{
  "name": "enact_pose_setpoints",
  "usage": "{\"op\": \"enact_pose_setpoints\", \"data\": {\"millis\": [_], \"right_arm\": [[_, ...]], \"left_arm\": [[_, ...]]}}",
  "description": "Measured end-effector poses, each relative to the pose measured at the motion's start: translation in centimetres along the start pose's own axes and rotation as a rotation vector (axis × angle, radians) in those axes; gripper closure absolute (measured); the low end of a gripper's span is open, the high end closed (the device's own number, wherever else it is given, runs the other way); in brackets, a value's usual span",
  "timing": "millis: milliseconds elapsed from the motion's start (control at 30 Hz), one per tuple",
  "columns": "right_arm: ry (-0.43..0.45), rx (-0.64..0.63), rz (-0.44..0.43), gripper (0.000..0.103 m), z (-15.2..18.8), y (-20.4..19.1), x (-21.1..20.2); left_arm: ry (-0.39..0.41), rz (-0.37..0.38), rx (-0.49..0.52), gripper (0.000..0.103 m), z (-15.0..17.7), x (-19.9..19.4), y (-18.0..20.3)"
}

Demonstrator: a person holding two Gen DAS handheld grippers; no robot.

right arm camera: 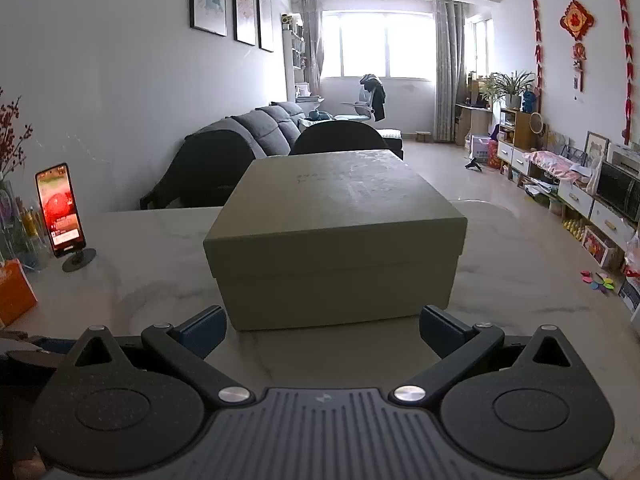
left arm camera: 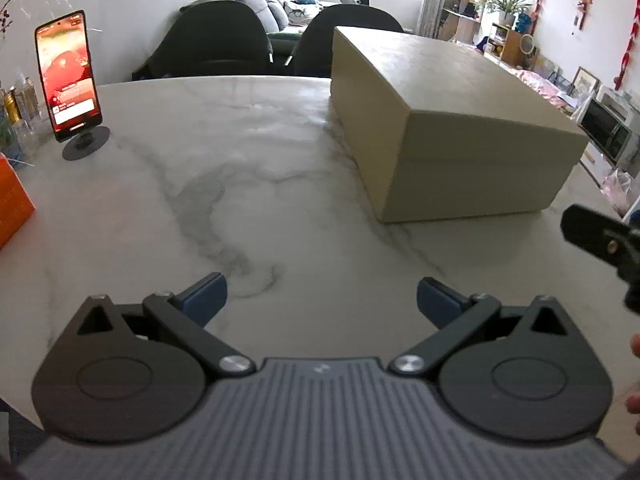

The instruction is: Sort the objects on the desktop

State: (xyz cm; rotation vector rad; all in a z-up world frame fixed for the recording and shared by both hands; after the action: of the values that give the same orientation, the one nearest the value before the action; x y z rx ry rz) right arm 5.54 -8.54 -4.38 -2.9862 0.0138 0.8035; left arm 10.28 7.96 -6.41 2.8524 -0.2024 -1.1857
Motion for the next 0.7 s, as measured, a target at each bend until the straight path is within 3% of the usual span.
{"op": "enact_pose_setpoints", "data": {"millis": [700], "right_arm": [[-0.074,-0.051,-0.017,0.0,1.2,-1.4,2.6]], "left_arm": [[-0.01,-0.043,-0.02,0.0,0.1,0.3,-0.7]]}}
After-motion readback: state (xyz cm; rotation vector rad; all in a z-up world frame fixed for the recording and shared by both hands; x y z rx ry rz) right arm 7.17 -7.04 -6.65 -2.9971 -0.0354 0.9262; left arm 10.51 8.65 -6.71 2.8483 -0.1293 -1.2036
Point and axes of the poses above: each gripper's, at about its wrist camera, not at the fingertips, and x roughly the way its jaws point, y to its right, z to its underside, the point moved 6 cm from there along x, roughly the way its jaws point, and after that the axes turned 2 degrees about z, right-handed, at the moved point
